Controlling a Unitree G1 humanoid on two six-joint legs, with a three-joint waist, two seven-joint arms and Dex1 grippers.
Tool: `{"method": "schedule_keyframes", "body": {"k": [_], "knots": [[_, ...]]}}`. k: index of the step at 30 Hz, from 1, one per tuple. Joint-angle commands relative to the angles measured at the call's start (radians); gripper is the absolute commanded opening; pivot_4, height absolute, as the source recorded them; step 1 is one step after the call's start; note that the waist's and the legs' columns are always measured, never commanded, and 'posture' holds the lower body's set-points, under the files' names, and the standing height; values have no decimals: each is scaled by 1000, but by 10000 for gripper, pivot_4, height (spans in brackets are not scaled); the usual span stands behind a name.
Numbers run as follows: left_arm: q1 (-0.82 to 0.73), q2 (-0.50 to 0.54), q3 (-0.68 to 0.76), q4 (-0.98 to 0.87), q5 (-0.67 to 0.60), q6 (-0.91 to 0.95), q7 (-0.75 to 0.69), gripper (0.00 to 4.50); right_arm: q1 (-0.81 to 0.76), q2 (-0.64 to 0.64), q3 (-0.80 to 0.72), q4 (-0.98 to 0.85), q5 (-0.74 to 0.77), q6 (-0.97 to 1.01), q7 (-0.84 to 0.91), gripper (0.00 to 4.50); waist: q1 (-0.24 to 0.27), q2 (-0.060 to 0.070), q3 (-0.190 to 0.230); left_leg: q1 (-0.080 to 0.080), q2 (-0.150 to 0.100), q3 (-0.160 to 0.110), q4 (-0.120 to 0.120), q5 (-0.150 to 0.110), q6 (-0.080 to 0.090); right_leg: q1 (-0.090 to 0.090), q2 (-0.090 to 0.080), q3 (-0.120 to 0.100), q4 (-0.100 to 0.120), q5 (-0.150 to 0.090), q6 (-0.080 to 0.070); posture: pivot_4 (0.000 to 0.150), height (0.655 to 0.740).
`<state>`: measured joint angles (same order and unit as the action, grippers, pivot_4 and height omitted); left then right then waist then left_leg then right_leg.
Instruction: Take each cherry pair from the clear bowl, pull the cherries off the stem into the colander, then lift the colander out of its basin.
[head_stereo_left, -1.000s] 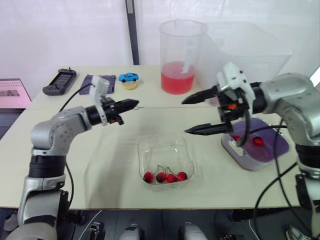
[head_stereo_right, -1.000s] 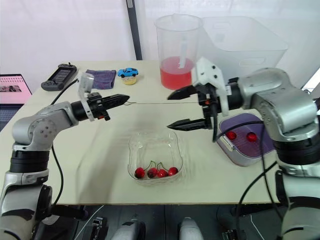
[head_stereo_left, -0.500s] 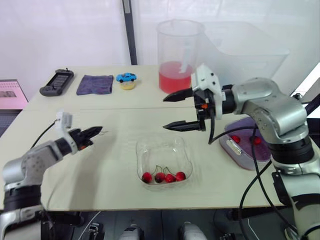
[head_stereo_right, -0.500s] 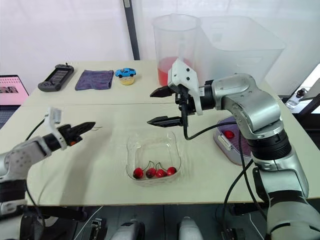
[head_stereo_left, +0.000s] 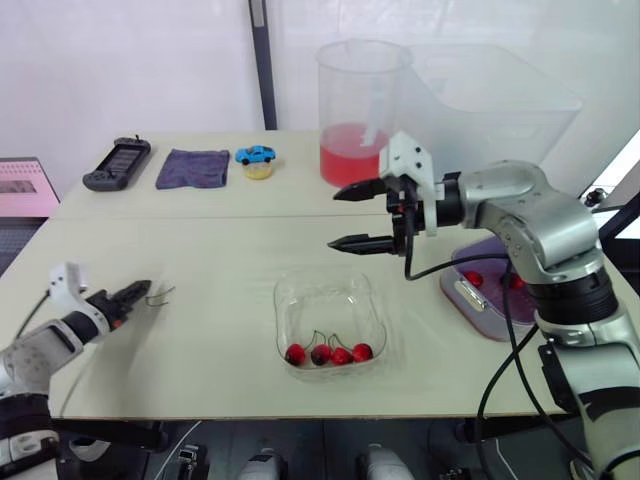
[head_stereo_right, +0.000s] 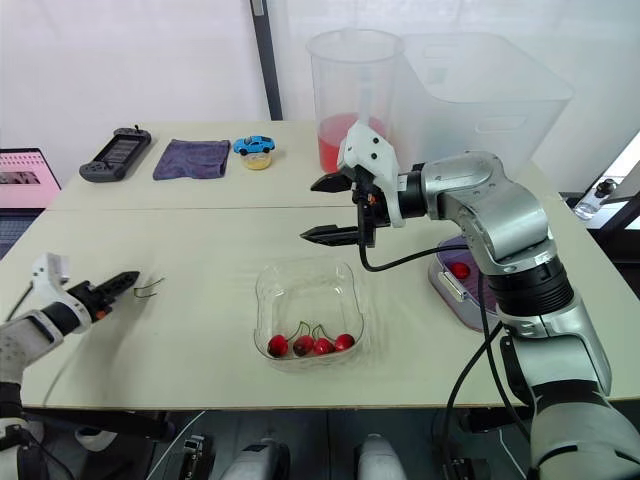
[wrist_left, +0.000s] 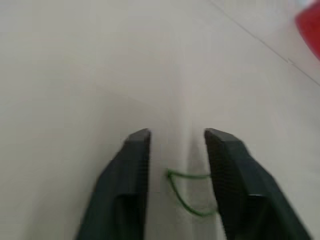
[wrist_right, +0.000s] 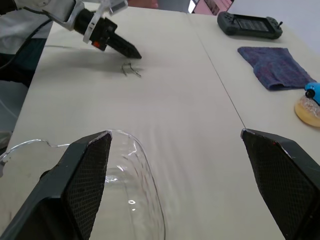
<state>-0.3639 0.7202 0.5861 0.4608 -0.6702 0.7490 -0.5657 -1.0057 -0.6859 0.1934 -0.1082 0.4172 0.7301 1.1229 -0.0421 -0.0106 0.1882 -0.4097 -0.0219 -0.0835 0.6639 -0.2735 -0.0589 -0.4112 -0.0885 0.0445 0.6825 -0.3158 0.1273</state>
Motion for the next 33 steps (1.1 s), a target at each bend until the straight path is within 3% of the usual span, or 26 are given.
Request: {"method": "schedule_keyframes", "body": {"k": [1, 2, 7, 10, 13, 17, 20, 24, 27, 30, 33], "knots": [[-31, 39, 62, -19, -19, -50, -17, 40301, 1, -3, -24, -23, 13, 3, 4, 45000, 0, 0, 0, 0, 0, 0, 0, 0, 0, 0, 0, 0, 0, 0, 0, 1500, 7337], [-38, 46, 65, -28, -23, -58, -32, 44656, 6, -9, -26, -28, 16, 8, 8, 45000, 0, 0, 0, 0, 0, 0, 0, 0, 0, 0, 0, 0, 0, 0, 0, 1500, 7337], [-60, 78, 21, -120, -39, -67, -138, 44656, 31, -38, -41, -54, 28, 37, 24, 45000, 2, 0, 0, 0, 0, 0, 0, 0, 0, 0, 0, 0, 0, 0, 0, 1500, 7337], [26, 168, -182, -304, 71, -181, -371, 44656, 58, -84, -50, -81, 32, 52, 38, 45000, 1, -1, 0, -1, 0, 0, 0, 0, -1, 0, 0, 0, -1, 0, 0, 1500, 7337], [22, 236, -308, -414, 123, -263, -515, 44656, 71, -135, -45, -104, 32, 56, 62, 45000, 4, -1, 0, 0, 0, 1, -1, 1, -1, 1, -1, 0, -1, 0, 0, 1500, 7337], [-80, 224, -444, -460, 215, -376, -559, 44656, 91, -203, -20, -151, 34, 29, 148, 45000, 3, -1, 1, 0, 0, 1, -1, 0, 1, 1, 1, 0, -1, 0, 0, 1500, 7337], [-148, 180, -469, -552, 116, -302, -606, 44656, 102, -233, 2, -173, 5, -13, 177, 45000, 1, -1, 1, 0, 0, 2, -1, -1, 2, 1, 1, 0, -1, 0, 0, 1500, 7337], [-135, 197, -507, -676, 53, -192, -654, 44656, 95, -178, 1, -200, -71, -90, 65, 45000, -16, -1, 1, 0, 1, 2, -1, -1, 2, 0, 1, 2, -1, 0, 0, 1500, 7337], [-114, 183, -486, -733, 11, -145, -627, 44656, 23, -184, 58, -190, -82, -4, 96, 45000, -21, 0, 1, 0, 1, 2, -1, -1, 2, 0, 2, 1, 0, 0, 0, 1500, 7337], [-94, 186, -472, -756, -3, -120, -610, 44656, -118, -179, 176, -140, -107, 220, 106, 45000, -23, 0, 1, 0, 1, 1, -1, -1, 2, 0, 2, 1, 0, 0, 0, 1500, 7337], [-56, 196, -457, -739, 42, -148, -583, 44656, -230, -82, 258, -80, -72, 350, 120, 45000, -27, 0, 1, 0, 1, 0, -1, -1, 2, 0, 2, 1, -1, 0, 0, 1500, 7337]]}}
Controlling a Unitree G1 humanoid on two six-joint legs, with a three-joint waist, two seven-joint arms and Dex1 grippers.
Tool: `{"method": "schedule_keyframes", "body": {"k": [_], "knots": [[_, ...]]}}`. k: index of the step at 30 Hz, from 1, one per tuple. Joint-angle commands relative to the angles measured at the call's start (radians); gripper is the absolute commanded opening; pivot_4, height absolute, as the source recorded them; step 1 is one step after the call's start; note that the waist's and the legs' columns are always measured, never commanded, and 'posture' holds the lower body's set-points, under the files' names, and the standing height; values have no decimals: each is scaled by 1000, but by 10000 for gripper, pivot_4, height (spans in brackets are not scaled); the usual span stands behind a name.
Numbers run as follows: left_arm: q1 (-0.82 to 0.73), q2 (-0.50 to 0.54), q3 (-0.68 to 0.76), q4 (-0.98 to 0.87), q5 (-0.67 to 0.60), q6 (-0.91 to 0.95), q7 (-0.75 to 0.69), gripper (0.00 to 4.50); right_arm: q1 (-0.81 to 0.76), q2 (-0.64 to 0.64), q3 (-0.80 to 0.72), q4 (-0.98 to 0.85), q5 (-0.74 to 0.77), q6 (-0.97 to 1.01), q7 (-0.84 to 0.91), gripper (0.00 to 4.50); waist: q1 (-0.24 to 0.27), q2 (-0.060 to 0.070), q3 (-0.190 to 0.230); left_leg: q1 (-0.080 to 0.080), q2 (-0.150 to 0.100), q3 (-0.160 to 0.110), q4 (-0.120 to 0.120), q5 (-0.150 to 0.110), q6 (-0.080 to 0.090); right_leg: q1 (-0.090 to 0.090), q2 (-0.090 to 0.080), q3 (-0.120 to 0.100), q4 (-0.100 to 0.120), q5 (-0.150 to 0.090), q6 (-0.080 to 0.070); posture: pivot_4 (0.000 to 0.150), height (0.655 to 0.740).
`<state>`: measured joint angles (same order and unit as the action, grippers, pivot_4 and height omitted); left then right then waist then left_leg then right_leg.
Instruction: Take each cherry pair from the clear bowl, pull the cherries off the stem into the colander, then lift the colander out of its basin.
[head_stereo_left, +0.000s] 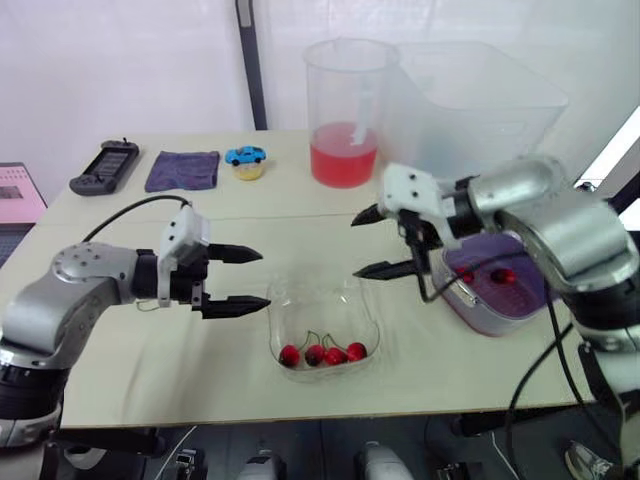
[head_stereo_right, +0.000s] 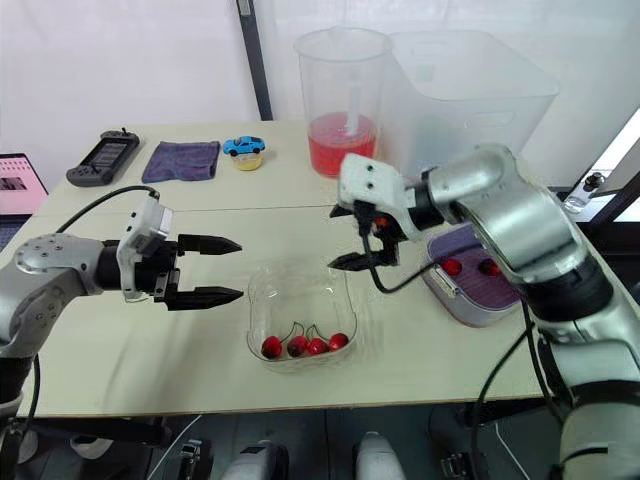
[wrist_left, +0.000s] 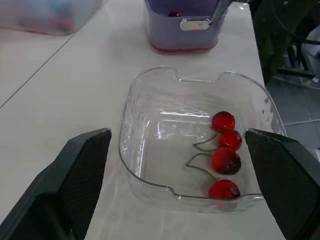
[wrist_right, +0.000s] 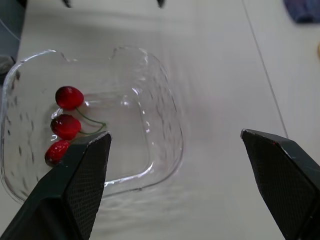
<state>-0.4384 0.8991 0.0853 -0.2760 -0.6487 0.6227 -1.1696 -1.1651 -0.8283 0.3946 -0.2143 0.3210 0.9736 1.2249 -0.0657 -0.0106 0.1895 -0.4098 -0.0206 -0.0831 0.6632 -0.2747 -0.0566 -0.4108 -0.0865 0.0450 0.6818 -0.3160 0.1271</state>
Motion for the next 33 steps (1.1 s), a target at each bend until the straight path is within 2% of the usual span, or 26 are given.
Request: {"method": "schedule_keyframes", "body": {"k": [1, 5, 10, 21, 24, 26, 33], "knots": [[35, 20, 56, -5, 20, -27, 21, 44656, -94, 76, 96, 33, 30, 131, 43, 45000, -3, 0, 0, 0, 0, 0, 0, 0, 0, 0, 0, 0, 0, 0, 0, 1500, 7337], [86, 31, 104, -50, -25, 4, 21, 44656, -121, 113, 246, 38, -21, 147, 57, 45000, 3, 0, 0, -1, 0, 0, 0, 0, 0, -1, -1, 0, 0, 0, 0, 1500, 7337], [160, 59, 154, -92, -57, 34, 15, 44656, -102, 177, 342, 18, -47, 192, 8, 45000, 9, 0, 0, -1, -1, 0, 0, 0, 0, -1, -2, 0, 0, 0, 0, 1500, 7337], [241, 91, 210, -162, -98, 36, 10, 44656, -9, 243, 427, -51, -59, 225, -73, 45000, 19, 0, 0, -1, 0, 0, 0, 0, 0, -1, -1, 0, 1, 0, 0, 1500, 7337], [249, 100, 216, -164, -103, 43, 14, 45000, 20, 255, 447, -70, -49, 238, -84, 36541, 20, 0, 0, -1, -1, 0, 0, 0, 0, -1, -1, 0, 1, 0, 0, 1500, 7337], [251, 105, 218, -164, -105, 53, 22, 45000, 29, 267, 455, -60, -55, 233, -92, 27535, 20, 0, 0, -1, -1, 0, 0, 0, 0, -1, -1, 0, 1, 0, 0, 1500, 7337], [239, 121, 217, -146, -104, 58, 30, 45000, 38, 265, 489, -20, -78, 190, -87, 27535, 20, 0, 0, -1, -1, 0, 0, 0, -1, -1, -1, 0, 1, 0, 0, 1500, 7337]]}}
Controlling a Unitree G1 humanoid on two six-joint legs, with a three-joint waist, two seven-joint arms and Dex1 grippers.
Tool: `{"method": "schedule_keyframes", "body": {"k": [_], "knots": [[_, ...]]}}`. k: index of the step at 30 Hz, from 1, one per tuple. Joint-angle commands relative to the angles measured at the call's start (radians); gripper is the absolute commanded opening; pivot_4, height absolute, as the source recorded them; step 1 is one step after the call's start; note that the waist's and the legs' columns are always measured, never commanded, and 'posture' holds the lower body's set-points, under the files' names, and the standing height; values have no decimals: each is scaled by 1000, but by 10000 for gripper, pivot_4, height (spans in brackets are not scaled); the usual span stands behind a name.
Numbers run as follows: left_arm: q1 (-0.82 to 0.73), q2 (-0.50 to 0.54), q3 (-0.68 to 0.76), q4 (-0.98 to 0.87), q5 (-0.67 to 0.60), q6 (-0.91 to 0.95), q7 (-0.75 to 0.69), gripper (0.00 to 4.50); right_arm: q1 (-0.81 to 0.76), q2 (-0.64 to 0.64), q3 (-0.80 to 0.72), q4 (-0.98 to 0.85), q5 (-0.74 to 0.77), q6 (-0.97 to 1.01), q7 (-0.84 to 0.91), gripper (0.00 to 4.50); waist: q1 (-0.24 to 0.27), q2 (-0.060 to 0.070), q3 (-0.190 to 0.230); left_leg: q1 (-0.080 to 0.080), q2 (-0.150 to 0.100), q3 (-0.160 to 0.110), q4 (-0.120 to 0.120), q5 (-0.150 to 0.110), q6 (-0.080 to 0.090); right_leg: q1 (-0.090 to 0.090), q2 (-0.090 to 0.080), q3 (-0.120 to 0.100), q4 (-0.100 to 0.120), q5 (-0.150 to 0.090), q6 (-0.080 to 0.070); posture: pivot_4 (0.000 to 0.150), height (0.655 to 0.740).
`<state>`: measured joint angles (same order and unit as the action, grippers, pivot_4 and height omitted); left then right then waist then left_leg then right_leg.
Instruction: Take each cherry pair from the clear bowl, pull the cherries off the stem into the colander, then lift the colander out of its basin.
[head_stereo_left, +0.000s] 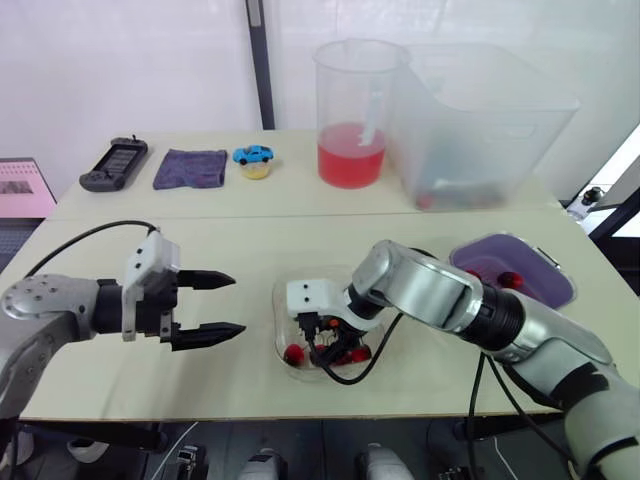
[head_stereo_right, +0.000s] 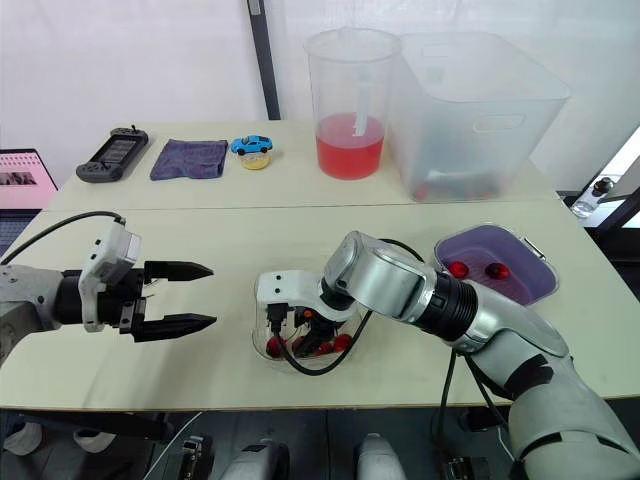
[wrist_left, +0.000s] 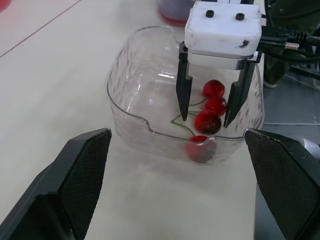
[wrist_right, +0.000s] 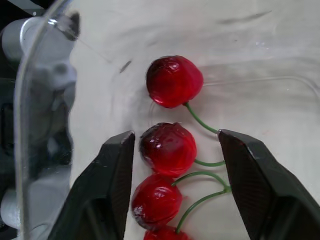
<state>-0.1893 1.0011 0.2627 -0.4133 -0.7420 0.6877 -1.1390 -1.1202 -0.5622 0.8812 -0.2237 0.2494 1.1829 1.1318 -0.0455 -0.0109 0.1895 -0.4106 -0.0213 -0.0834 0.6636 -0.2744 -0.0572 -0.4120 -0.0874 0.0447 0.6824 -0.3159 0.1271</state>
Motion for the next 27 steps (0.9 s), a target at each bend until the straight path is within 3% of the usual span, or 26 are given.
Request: {"method": "schedule_keyframes", "body": {"k": [1, 5, 8, 12, 20, 23, 27], "knots": [[-11, 20, 40, -8, -11, -7, -1, 45000, -5, -1, 4, -8, -8, -23, 6, 27535, 0, 0, 0, 0, 0, 0, 0, 0, 0, 0, 0, 0, 0, 0, 0, 1500, 7337], [-15, 20, 36, -8, -15, -2, 5, 45000, -2, -3, 11, 5, -19, -36, 8, 27535, 0, 0, 0, 0, 0, 0, 0, 0, 0, 0, 0, 0, 0, 0, 0, 1500, 7337], [-33, 12, 38, -11, -42, 20, 23, 45000, -3, -8, 13, 9, -25, -46, 12, 19350, 0, 0, 0, 0, 0, 0, 0, 0, 0, 0, 0, 0, 0, 0, 0, 1500, 7337], [-37, 13, 37, -12, -51, 24, 31, 45000, -11, -12, 9, 6, -30, -63, 25, 4070, 0, 0, 0, 0, 0, 0, 0, 0, 0, 0, 0, 0, 0, 0, 0, 1500, 7337], [-61, -11, 40, 10, -97, 46, 62, 45000, -53, -79, -95, -54, -38, -185, 79, 4070, 1, 0, 0, 0, 0, 0, 0, 0, 0, 0, 0, 0, 0, 0, 0, 1500, 7337], [-95, -28, 20, 30, -104, 53, 73, 45000, -46, -112, -166, -59, -69, -330, 76, 4070, 1, 0, 0, 0, 0, 0, 0, 0, 0, 0, 0, 0, 0, 0, 0, 1500, 7337], [-171, -66, -5, 72, -130, 92, 103, 45000, 0, -153, -263, -62, -143, -667, 71, 4070, 2, 0, 0, 0, 0, 0, 0, 0, 0, 1, 0, 0, 0, 0, 0, 1500, 7337]]}}
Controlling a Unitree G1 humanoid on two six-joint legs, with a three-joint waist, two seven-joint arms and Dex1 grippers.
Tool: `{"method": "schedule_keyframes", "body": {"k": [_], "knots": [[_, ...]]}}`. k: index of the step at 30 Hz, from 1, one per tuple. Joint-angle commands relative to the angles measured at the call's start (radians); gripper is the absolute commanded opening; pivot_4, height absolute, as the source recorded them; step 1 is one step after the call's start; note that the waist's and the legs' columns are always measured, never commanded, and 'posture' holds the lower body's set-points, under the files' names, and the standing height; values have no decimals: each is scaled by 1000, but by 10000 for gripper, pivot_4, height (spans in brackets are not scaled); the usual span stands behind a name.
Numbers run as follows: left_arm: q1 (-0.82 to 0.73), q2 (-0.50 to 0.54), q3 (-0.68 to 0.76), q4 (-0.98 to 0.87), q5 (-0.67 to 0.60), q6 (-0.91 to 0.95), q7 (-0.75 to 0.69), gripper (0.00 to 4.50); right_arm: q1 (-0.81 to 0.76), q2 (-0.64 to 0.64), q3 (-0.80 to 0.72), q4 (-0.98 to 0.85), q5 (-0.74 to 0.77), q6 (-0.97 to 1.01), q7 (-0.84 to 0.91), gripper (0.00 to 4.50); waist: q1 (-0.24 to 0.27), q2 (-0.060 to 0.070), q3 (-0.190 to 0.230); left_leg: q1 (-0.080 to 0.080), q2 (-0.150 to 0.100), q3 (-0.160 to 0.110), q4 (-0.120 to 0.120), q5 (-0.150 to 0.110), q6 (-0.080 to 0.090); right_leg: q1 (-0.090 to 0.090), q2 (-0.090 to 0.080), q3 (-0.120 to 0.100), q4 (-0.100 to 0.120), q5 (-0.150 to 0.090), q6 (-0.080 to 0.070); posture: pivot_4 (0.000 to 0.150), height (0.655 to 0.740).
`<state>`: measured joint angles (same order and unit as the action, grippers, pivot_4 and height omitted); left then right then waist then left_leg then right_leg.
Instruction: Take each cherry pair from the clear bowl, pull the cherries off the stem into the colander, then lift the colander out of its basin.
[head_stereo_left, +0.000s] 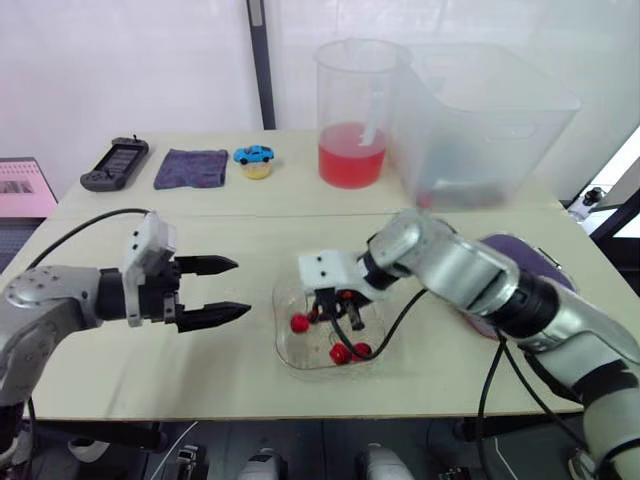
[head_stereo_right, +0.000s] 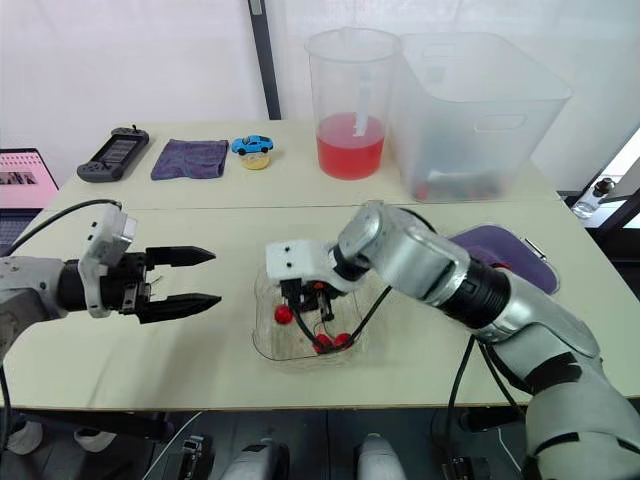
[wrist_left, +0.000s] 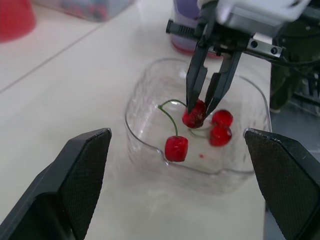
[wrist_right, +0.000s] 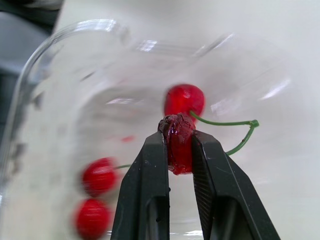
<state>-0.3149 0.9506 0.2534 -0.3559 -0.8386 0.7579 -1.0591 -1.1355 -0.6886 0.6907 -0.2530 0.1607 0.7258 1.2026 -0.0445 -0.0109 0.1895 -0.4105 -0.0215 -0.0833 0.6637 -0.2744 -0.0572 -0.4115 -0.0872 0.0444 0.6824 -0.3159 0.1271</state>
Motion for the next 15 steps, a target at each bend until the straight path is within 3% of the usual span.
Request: {"method": "schedule_keyframes", "body": {"k": [1, 4, 9, 15], "knots": [[-69, -29, 5, 27, -48, 33, 33, 45000, 25, -34, -85, -32, -88, -290, -14, 4070, 1, 0, 0, 0, 0, 0, 0, 0, 0, 0, 0, 0, 0, 0, 0, 1500, 7337], [-185, -105, 29, 103, -113, 80, 113, 45000, 26, -49, -103, -19, -235, -519, -90, 4070, 1, 0, 0, 0, 0, 0, 1, 0, 0, 1, 0, 0, 0, 0, 0, 1500, 7337], [-333, -189, 42, 190, -169, 123, 194, 45000, 10, -19, -145, 40, -364, -687, -165, 4070, -3, -1, 0, 0, 0, 0, 1, 2, -3, 0, 0, 0, 1, 0, 0, 1500, 7337], [-418, -220, -23, 251, -121, 131, 206, 45000, 16, 10, -174, 75, -447, -741, -177, 4070, -2, -1, 0, 0, 0, 0, 1, 3, -5, 0, 0, 0, 0, 0, 0, 1500, 7337]]}}
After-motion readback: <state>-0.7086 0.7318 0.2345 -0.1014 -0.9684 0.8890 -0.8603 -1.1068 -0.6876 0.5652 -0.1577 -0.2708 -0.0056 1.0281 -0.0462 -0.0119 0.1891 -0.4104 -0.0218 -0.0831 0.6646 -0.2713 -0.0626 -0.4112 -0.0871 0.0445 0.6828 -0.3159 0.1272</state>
